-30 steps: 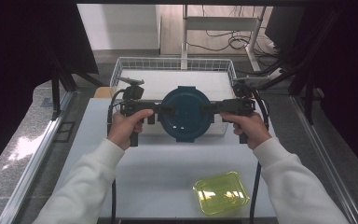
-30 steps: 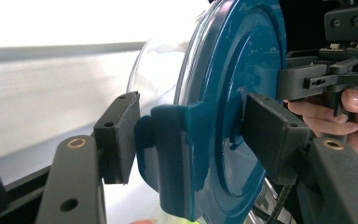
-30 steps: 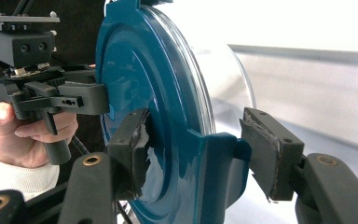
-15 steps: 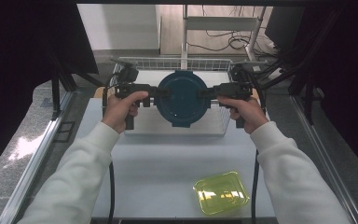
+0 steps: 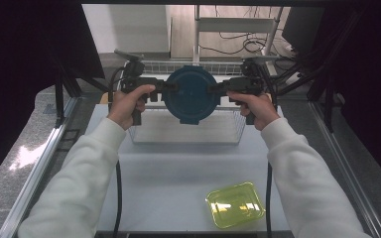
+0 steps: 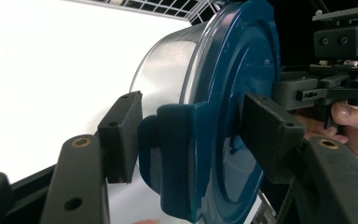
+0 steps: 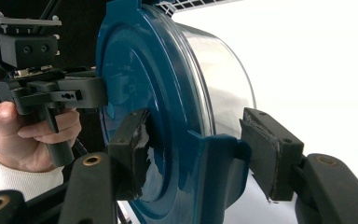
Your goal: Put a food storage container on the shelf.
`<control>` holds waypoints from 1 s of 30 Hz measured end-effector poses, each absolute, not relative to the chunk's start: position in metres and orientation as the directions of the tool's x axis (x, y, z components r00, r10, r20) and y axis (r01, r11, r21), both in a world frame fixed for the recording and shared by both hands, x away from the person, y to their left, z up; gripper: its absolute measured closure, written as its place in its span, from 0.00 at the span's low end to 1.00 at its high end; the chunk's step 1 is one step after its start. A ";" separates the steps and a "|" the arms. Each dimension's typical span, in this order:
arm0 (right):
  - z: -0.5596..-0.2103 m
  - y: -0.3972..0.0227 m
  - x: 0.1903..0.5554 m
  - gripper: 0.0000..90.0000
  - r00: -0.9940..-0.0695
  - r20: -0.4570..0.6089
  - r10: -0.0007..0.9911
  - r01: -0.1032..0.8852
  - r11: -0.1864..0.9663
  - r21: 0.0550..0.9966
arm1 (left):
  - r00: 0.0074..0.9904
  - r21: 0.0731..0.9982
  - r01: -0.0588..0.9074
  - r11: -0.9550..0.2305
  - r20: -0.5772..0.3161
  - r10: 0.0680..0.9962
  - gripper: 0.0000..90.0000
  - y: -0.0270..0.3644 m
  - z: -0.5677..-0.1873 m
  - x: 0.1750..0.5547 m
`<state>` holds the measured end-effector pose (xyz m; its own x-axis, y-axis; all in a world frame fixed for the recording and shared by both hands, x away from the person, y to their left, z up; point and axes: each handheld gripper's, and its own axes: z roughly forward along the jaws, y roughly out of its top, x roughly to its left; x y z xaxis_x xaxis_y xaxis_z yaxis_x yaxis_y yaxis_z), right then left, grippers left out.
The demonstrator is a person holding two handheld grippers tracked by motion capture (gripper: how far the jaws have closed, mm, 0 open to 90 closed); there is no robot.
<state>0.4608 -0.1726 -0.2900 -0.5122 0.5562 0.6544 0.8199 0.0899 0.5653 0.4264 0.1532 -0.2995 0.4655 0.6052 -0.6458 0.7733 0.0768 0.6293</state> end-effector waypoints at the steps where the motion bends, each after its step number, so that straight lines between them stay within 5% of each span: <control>1: -0.288 -0.171 0.463 0.47 -0.515 0.650 0.559 0.817 0.090 0.570 | 0.466 0.631 0.772 0.078 -0.645 0.605 0.45 0.154 -0.299 0.428; 30: -0.270 -0.165 0.488 0.48 -0.520 0.643 0.562 0.810 0.084 0.581 | 0.471 0.638 0.763 0.101 -0.657 0.589 0.45 0.161 -0.283 0.459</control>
<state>0.4878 -0.1646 -0.2700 -0.5196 0.5625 0.6431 0.8096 0.0835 0.5811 0.4590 0.1615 -0.2825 0.4708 0.5891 -0.6567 0.7633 0.1012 0.6380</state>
